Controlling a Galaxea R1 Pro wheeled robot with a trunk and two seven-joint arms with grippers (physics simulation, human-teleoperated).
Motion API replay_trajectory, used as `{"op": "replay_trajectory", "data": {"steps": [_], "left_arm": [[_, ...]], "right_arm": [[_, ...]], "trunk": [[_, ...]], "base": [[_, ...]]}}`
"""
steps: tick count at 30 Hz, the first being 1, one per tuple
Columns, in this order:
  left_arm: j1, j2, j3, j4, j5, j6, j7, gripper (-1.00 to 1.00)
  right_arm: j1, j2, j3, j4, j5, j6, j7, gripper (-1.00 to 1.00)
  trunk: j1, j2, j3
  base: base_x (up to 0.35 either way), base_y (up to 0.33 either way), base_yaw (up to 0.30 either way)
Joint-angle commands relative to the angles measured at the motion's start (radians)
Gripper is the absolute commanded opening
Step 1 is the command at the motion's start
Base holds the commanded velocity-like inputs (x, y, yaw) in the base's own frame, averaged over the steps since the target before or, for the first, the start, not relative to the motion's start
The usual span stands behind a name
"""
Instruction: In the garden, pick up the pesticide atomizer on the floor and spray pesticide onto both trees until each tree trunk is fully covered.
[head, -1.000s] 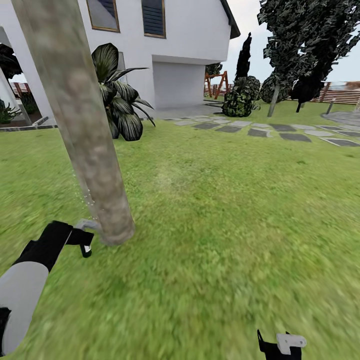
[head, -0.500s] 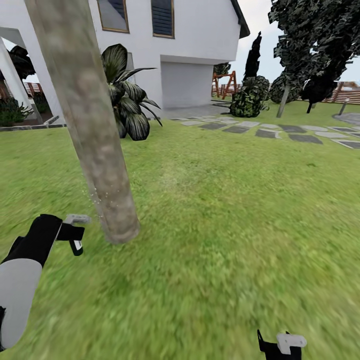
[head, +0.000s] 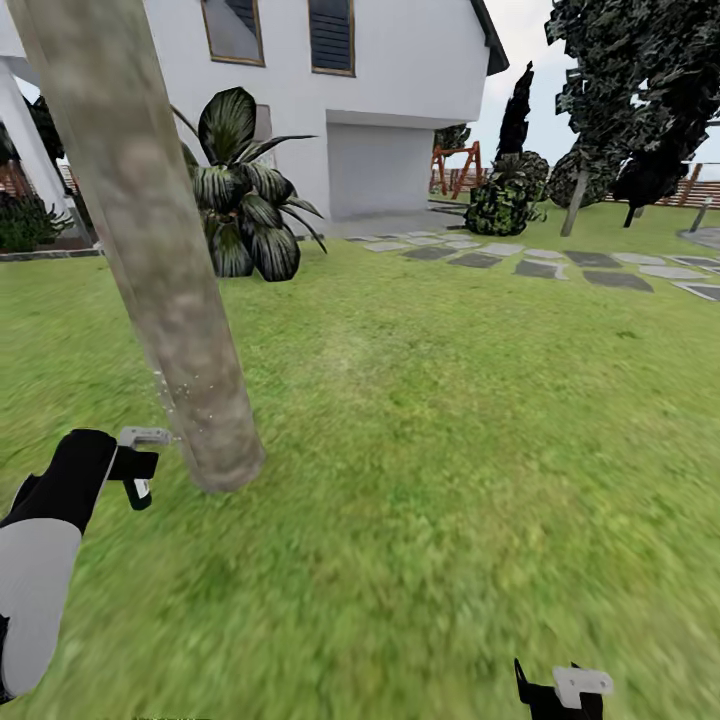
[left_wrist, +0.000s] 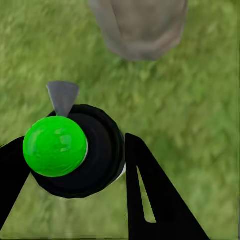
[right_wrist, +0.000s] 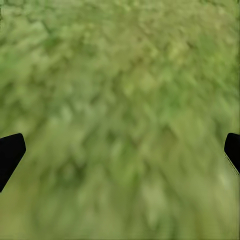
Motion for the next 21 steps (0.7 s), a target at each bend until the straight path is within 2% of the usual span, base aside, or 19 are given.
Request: {"op": "replay_trajectory", "data": {"steps": [1, 7, 13, 16, 21], "left_arm": [[-0.001, -0.001, 0.003, -0.001, -0.011, 0.003, -0.009, -1.00], [0.004, -0.003, 0.004, 0.011, -0.007, 0.002, -0.011, -1.00], [0.007, -0.005, 0.004, 0.011, -0.006, 0.003, -0.011, -1.00], [0.007, -0.005, 0.004, 0.013, -0.005, 0.004, -0.011, -1.00], [0.025, -0.008, 0.004, 0.013, -0.005, 0.004, -0.011, -1.00]], "right_arm": [[-0.001, 0.000, -0.005, 0.001, 0.011, -0.003, -0.003, 1.00], [-0.001, 0.000, -0.005, 0.001, 0.011, -0.003, -0.003, 1.00], [-0.001, 0.000, -0.006, 0.001, 0.011, -0.003, -0.004, 1.00], [-0.001, 0.000, -0.007, 0.001, 0.011, -0.003, -0.005, 1.00], [-0.001, 0.000, -0.007, 0.001, 0.011, -0.003, -0.004, 1.00]], "trunk": [[0.000, 0.000, -0.001], [0.000, 0.000, -0.001], [0.000, 0.000, -0.001], [0.000, 0.000, -0.001], [0.000, 0.000, -0.001]], "base": [[0.089, -0.264, 0.258], [0.151, -0.246, 0.250], [0.199, -0.203, 0.021], [-0.007, -0.262, 0.000], [-0.213, -0.192, 0.000]]}}
